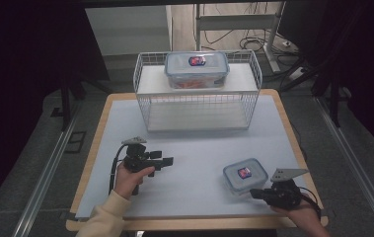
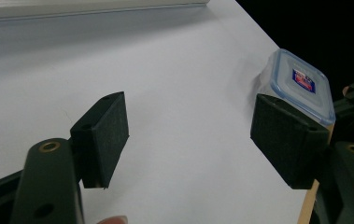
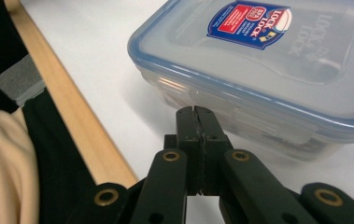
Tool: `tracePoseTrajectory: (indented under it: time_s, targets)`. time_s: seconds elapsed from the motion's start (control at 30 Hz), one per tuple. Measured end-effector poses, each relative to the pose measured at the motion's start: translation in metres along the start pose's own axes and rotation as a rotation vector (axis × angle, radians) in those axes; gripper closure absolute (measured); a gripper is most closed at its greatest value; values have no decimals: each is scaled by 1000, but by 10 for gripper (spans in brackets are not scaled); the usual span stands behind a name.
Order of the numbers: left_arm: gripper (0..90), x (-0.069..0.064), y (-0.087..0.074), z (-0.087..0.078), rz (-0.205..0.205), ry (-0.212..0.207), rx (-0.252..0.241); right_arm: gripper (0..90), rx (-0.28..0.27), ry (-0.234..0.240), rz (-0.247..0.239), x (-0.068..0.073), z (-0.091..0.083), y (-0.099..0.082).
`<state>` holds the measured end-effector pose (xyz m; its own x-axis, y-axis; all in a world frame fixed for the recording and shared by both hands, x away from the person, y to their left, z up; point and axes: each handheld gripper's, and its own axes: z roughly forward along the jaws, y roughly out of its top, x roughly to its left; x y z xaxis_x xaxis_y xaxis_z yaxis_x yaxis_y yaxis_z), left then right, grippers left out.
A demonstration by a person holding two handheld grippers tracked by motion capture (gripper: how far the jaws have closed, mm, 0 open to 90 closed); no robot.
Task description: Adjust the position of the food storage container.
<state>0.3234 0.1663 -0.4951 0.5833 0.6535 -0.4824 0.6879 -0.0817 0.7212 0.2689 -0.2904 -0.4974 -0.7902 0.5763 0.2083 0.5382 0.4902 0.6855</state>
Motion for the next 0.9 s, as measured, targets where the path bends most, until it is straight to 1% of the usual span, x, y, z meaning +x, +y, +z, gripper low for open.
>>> tracePoseTrajectory:
  time_s: [0.1, 0.3, 0.53, 0.63, 0.77, 0.9]
  targets:
    - [274, 0, 0, -1, -1, 0, -2, 895, -6, 3, 5, -3, 5, 6]
    - [274, 0, 0, -3, 0, 2, -8, 895, -5, -8, 7, -8, 15, 17]
    - [274, 1, 0, -2, -1, 4, -6, 895, 7, -19, 18, -13, 22, 21]
    - [274, 0, 0, -2, -1, 3, -5, 895, -1, -23, 27, -16, 25, 25]
    - [274, 0, 0, -2, 0, 4, -2, 895, -8, -22, 27, -17, 31, 31]
    - [274, 2, 0, -3, -5, 4, -6, 895, 4, -28, 25, -19, 36, 34]
